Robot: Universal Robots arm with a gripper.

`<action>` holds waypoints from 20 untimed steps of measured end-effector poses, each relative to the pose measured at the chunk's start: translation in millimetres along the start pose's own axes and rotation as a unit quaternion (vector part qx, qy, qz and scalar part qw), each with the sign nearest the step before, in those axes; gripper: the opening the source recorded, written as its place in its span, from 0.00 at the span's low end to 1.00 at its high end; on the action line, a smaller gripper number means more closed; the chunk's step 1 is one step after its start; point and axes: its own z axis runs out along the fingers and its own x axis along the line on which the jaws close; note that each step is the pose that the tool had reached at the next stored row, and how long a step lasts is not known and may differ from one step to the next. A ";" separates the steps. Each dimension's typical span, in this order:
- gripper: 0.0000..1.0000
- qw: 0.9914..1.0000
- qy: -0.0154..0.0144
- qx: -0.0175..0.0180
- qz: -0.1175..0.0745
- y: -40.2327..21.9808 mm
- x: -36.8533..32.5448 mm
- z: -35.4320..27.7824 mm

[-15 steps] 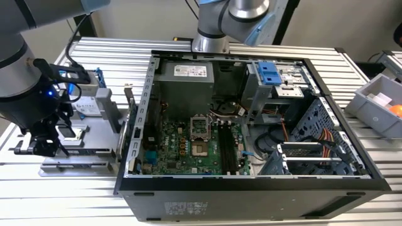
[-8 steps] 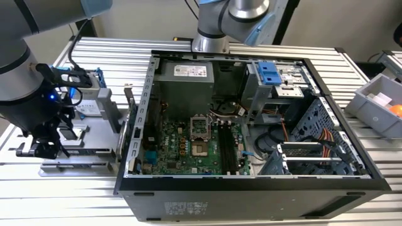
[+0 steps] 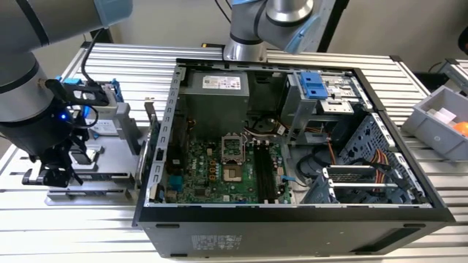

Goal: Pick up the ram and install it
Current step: 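Pick up the ram and move it above insertion slot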

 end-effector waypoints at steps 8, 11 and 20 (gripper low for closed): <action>1.00 1.000 0.000 0.000 -0.005 -0.1 0.2 7.4; 1.00 1.000 0.000 0.000 -0.006 -0.1 0.4 10.1; 1.00 1.000 0.000 0.000 -0.006 -0.4 2.8 18.3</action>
